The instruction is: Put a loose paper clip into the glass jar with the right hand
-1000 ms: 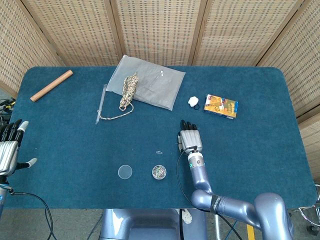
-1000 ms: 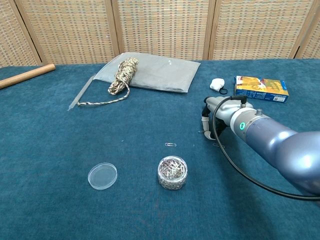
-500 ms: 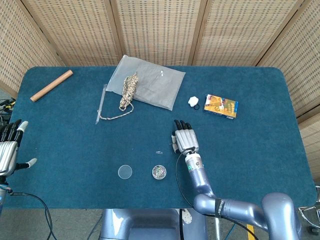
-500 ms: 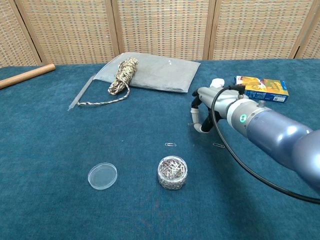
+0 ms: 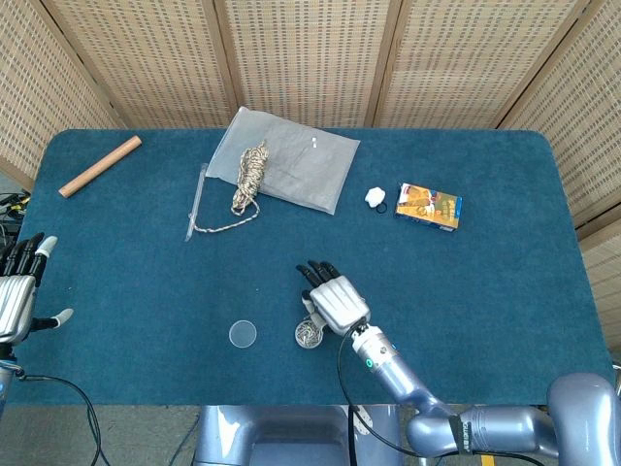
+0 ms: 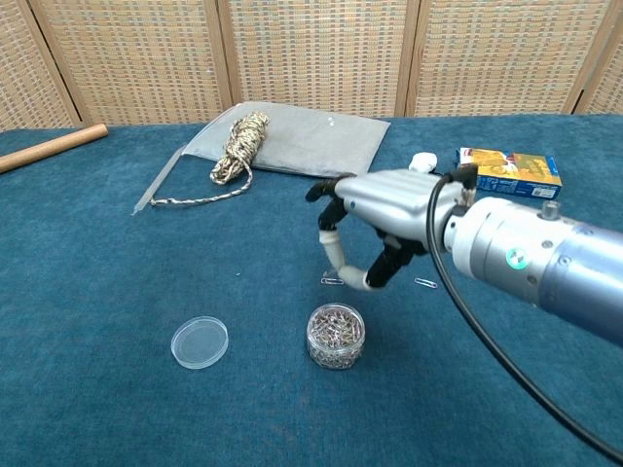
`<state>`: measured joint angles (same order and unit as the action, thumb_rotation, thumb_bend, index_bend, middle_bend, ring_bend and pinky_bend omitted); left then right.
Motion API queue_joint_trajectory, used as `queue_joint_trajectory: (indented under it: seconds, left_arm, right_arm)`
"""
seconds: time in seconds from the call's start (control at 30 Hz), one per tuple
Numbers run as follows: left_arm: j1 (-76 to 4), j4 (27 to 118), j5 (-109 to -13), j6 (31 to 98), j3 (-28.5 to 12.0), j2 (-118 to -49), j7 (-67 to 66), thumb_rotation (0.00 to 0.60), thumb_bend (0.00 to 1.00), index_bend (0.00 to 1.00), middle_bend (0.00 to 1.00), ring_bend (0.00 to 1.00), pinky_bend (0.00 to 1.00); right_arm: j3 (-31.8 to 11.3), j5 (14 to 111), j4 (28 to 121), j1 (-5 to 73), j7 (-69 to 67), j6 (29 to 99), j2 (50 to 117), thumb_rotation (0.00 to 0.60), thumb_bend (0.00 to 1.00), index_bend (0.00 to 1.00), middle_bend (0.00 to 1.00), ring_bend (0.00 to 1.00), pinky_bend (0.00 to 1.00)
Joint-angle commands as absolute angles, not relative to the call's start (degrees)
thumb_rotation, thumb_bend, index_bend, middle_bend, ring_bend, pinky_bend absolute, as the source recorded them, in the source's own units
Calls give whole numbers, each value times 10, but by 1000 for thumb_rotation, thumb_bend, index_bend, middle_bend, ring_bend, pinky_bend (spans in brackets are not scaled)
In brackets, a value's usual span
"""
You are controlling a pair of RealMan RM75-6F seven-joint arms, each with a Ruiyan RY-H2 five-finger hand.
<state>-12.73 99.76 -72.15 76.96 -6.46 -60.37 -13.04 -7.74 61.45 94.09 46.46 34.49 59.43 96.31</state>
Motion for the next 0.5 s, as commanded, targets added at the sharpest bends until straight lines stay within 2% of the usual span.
queue_joint_trajectory:
  seconds: [0.03,0.5]
  left_arm:
    - [-126,998,-722,772,-65,-603,-129,600,0,0,0,0,0]
    - [-126,996,-720,767,-65,-598,-117,600,0,0,0,0,0]
  right_arm:
    - [-61,626,953,471,358,577,967,600,434,679,70,0,101]
    - [-49,644,932,477,387,575,985,600,434,679,72,0,101]
